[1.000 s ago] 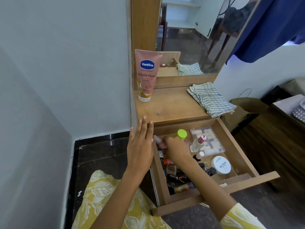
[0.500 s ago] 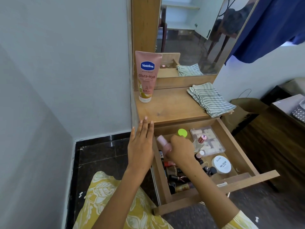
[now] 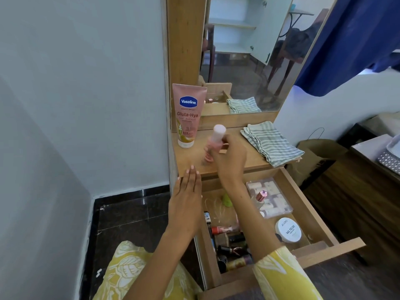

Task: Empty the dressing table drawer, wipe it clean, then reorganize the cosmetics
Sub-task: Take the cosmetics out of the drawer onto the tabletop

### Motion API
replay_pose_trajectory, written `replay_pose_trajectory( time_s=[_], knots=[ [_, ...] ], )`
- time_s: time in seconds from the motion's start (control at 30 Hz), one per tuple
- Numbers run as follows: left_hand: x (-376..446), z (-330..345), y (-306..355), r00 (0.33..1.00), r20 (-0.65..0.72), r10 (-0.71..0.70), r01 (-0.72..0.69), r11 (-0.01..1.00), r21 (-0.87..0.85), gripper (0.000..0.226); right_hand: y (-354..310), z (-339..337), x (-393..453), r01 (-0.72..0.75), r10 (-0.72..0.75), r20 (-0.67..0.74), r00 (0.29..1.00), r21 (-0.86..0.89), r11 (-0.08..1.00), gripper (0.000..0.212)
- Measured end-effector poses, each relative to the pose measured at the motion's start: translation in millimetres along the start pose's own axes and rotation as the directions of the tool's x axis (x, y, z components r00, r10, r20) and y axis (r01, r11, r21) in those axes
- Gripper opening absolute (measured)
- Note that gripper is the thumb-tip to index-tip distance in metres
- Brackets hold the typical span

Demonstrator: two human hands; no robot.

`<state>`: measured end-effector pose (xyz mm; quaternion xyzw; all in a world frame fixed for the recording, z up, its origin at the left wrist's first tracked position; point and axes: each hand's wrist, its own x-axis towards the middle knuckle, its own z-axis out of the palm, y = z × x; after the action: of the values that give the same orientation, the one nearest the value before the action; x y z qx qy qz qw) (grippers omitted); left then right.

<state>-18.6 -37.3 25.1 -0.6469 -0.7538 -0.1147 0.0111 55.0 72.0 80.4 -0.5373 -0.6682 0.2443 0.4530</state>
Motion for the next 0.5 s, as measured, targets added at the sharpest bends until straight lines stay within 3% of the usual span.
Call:
replay_pose_trajectory(
  time_s=[0.5],
  knots=[
    [1.4,5.8,-2.7,1.0,0.011,0.006,-0.006,1.0,-0.03,0.072,9.9,52.2,38.7,0.036,-0.036,-0.031,0.999,0.03,0.999,0.017]
  ],
)
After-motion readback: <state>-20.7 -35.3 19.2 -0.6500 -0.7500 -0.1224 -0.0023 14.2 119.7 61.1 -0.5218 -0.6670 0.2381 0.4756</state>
